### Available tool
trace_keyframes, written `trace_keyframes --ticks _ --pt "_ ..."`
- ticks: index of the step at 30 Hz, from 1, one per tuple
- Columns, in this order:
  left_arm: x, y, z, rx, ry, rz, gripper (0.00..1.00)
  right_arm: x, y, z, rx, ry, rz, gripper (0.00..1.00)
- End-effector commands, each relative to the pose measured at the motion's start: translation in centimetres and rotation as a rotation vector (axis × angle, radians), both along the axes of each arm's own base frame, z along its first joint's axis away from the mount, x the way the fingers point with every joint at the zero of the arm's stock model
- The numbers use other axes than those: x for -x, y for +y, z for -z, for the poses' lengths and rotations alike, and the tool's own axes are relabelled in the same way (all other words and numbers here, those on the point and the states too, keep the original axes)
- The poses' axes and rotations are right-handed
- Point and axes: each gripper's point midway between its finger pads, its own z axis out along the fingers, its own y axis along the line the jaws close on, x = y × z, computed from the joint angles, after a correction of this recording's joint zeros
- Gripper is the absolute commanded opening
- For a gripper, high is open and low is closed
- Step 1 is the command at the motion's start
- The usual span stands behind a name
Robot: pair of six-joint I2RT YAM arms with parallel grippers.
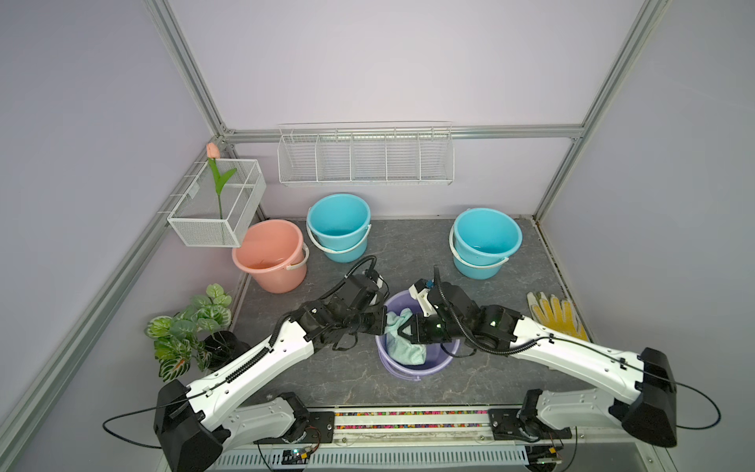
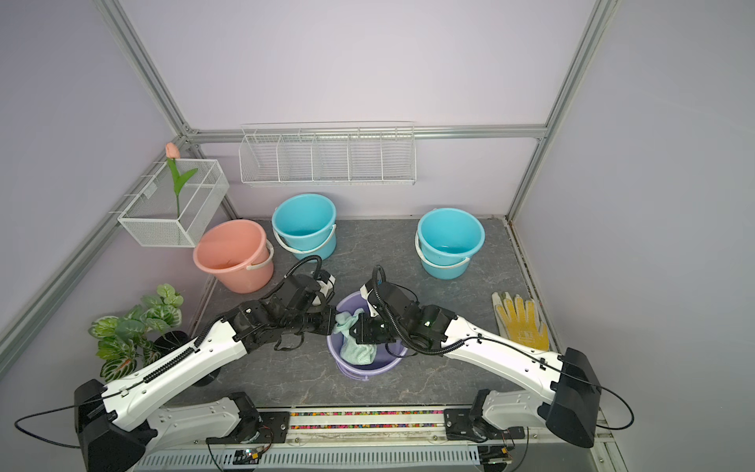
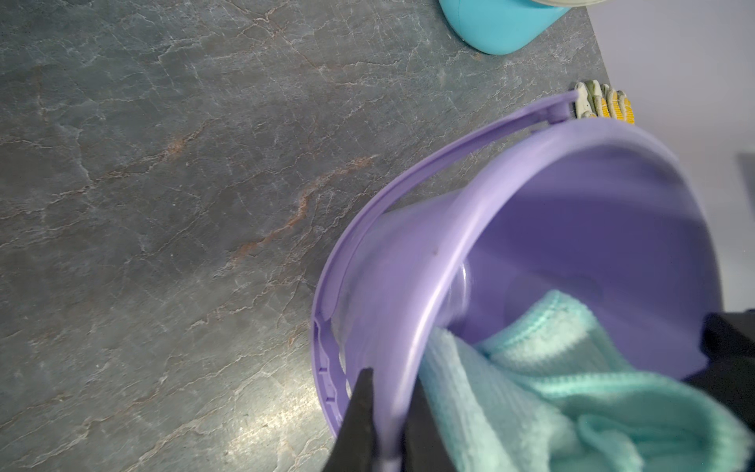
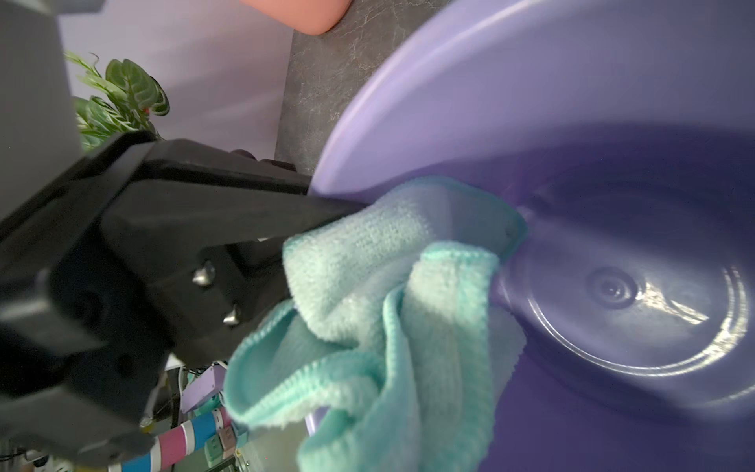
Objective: Wipe the inside of the bucket with a cloth
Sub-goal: Wipe the dirt from the inside of the bucket.
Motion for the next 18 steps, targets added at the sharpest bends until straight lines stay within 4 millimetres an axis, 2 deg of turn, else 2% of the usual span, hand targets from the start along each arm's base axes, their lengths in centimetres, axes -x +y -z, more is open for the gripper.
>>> trace_keyframes --ticks 1,4,8,12,18 --pt "0.0 -0.6 -1.2 0.055 -0.036 0.018 0.00 -0.2 1.7 1.3 -0.051 0.070 0.034 0.07" --pt "0.0 -0.7 -1.3 0.058 -0.032 0.023 0.00 -0.7 2.1 3.5 -0.022 0.097 0.052 0.07" --pt "0.0 -0.7 -1.4 0.061 -0.036 0.021 0.00 -1.0 2.3 7.3 0.034 0.136 0.077 0.07" --pt "0.1 -0.8 -1.5 0.065 -0.035 0.024 0.00 -1.4 1.6 11.6 0.129 0.172 0.105 0.07" --pt "0.1 -0.8 -1.8 0.067 -0.040 0.025 0.00 -1.6 0.4 16.7 0.268 0.216 0.112 0.07"
